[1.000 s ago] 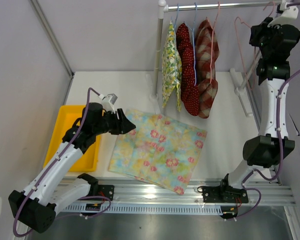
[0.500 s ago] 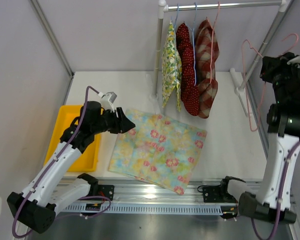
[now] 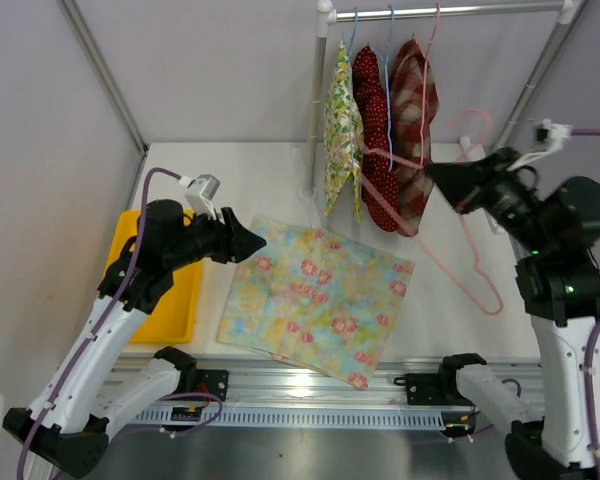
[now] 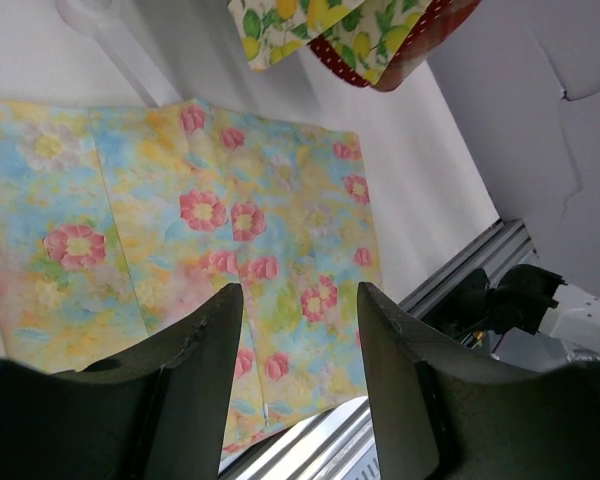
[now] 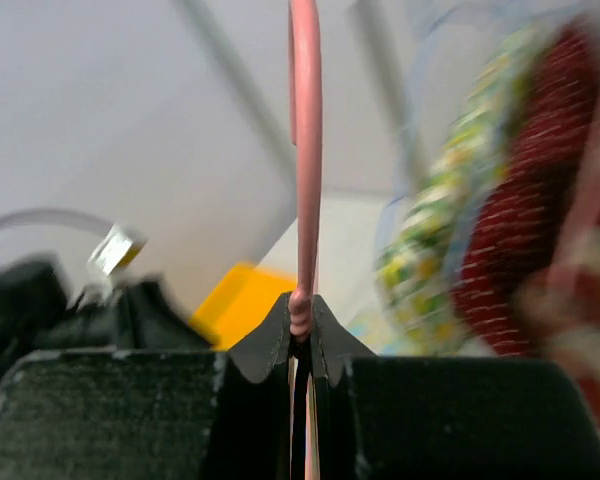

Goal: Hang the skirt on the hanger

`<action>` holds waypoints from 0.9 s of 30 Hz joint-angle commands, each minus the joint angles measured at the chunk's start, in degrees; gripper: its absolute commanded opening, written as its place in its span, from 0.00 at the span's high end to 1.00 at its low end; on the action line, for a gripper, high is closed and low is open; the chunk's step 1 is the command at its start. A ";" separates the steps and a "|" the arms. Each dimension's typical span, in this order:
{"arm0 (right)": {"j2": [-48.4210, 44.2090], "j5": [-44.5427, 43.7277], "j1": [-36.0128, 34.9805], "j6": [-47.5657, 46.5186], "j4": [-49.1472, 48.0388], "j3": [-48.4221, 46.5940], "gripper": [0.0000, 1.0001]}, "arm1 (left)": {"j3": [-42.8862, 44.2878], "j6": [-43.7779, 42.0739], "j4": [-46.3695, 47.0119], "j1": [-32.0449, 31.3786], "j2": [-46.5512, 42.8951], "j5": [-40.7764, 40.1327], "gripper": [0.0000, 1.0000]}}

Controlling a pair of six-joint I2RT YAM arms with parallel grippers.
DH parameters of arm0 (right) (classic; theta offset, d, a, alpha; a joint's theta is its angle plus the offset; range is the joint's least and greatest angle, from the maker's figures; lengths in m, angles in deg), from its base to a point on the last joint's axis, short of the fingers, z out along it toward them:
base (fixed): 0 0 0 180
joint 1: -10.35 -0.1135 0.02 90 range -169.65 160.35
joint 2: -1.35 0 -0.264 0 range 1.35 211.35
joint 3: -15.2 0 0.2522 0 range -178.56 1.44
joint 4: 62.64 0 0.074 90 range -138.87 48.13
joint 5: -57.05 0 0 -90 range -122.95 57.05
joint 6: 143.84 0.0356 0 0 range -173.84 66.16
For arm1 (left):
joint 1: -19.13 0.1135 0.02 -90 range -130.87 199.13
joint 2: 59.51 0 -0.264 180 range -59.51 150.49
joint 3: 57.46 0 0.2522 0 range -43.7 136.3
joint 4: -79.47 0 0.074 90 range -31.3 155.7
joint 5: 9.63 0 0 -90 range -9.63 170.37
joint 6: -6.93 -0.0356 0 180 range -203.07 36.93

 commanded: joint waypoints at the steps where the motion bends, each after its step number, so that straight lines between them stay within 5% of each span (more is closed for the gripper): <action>1: 2.08 -8.16 -17.96 -2.05 -0.95 1.30 1.00 | 3.50 1.75 -0.60 -0.40 -3.06 0.83 0.45; 4: 4.53 -22.37 -34.45 -5.30 -2.77 4.63 1.00 | 4.12 3.42 -0.78 -0.40 -4.91 1.26 0.45; 8: 6.30 -35.25 -46.80 -4.88 -12.35 17.34 1.00 | 6.23 3.78 -3.84 -0.31 -6.67 0.30 0.45; 14: 8.75 -42.28 -54.73 -1.54 -33.18 34.50 1.00 | 5.71 4.21 -7.19 -0.31 -8.42 -0.58 0.45; 19: 9.20 -39.49 -57.29 4.70 -50.64 47.76 1.00 | -4.12 8.94 -6.76 -0.74 -10.62 -1.81 0.50; 27: 15.77 -36.94 -59.66 13.22 -71.23 58.78 1.00 | -17.14 16.60 -5.26 -7.78 -13.61 -15.06 0.52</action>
